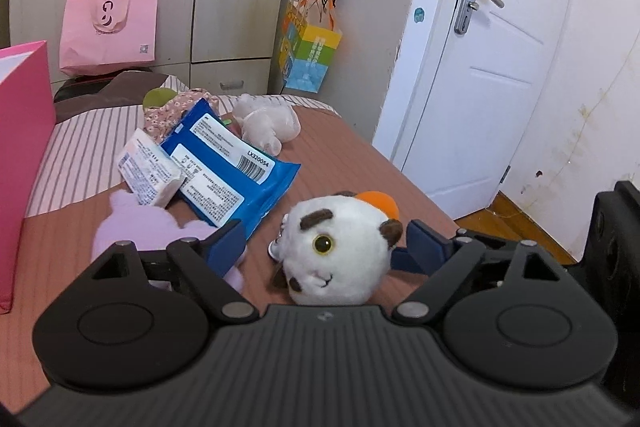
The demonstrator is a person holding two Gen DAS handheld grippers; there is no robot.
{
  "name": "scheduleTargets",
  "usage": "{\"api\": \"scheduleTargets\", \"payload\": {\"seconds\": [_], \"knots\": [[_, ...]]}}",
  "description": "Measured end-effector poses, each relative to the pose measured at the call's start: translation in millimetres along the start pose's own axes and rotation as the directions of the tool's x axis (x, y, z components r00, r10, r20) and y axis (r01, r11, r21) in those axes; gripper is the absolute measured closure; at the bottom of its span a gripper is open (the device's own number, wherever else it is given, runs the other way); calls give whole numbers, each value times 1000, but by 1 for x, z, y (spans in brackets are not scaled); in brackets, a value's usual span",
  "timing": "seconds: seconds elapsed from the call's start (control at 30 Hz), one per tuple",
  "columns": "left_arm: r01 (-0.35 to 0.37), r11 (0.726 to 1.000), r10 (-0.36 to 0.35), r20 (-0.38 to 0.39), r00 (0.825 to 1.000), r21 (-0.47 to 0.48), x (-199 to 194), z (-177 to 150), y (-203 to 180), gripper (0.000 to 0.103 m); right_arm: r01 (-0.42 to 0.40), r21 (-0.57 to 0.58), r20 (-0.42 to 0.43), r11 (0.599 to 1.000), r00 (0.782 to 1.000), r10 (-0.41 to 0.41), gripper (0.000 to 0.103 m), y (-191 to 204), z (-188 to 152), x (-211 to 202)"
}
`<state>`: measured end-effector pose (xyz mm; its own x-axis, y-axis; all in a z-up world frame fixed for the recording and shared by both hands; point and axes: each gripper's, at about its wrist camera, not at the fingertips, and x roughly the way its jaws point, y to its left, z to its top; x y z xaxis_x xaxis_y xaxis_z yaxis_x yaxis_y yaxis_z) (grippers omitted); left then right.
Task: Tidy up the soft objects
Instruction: 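Move the left tool to the white panda plush and close on it, then lift the panda plush with the left tool toward the pink shoebox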
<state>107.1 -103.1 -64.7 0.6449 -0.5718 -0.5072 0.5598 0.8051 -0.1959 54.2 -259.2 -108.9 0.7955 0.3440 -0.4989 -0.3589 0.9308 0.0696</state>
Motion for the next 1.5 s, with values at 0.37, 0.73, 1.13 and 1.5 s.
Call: {"api": "scheduleTargets", "payload": {"seconds": [0.37, 0.73, 1.13, 1.5], "knots": [[40, 998, -44, -80, 996, -50, 19, -8, 7, 41, 11, -11, 9, 1000, 1000, -11, 37, 1, -3, 6], [2, 999, -4, -50, 999, -38, 5, -7, -1, 42, 6, -47, 41, 999, 999, -4, 40, 6, 0, 1], [-40, 999, 40, 10, 999, -36, -11, -5, -4, 42, 19, -118, 98, 993, 995, -8, 41, 20, 5, -6], [-65, 997, 67, 64, 996, -33, -24, -1, -6, 42, 29, -147, 141, 989, 990, -8, 41, 29, 12, -13]]}}
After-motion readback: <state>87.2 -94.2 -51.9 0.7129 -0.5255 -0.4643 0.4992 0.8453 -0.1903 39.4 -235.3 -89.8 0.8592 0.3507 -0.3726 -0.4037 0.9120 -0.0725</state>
